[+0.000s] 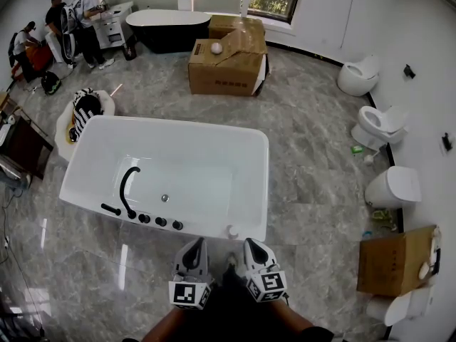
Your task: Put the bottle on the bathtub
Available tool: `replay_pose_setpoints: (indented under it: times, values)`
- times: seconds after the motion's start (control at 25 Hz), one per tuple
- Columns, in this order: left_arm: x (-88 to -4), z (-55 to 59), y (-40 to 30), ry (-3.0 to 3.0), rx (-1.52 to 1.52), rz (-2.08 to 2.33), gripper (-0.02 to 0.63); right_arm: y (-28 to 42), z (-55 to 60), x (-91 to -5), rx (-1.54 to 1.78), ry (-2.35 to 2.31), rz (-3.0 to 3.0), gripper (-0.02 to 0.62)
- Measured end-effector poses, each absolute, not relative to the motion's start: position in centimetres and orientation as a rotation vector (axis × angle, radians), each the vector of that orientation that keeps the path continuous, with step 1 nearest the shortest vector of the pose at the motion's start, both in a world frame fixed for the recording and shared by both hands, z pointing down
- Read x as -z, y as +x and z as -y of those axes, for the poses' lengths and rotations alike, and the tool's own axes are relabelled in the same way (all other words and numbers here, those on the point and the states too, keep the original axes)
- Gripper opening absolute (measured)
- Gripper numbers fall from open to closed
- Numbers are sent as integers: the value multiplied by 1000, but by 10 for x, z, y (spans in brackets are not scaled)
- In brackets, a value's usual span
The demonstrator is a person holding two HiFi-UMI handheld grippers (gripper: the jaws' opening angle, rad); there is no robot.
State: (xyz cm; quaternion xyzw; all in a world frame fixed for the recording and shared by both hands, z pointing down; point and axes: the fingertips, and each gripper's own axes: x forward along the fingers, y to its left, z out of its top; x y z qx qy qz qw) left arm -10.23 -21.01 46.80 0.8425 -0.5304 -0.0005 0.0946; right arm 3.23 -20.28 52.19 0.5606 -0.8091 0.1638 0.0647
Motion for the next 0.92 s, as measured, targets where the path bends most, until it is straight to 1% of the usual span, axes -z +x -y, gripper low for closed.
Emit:
replay_pose_setpoints:
  times: [0.92]
  values:
    - [-467, 217, -99, 2511, -11, 1568, 14, 31, 208, -526, -487, 1652, 2441, 9]
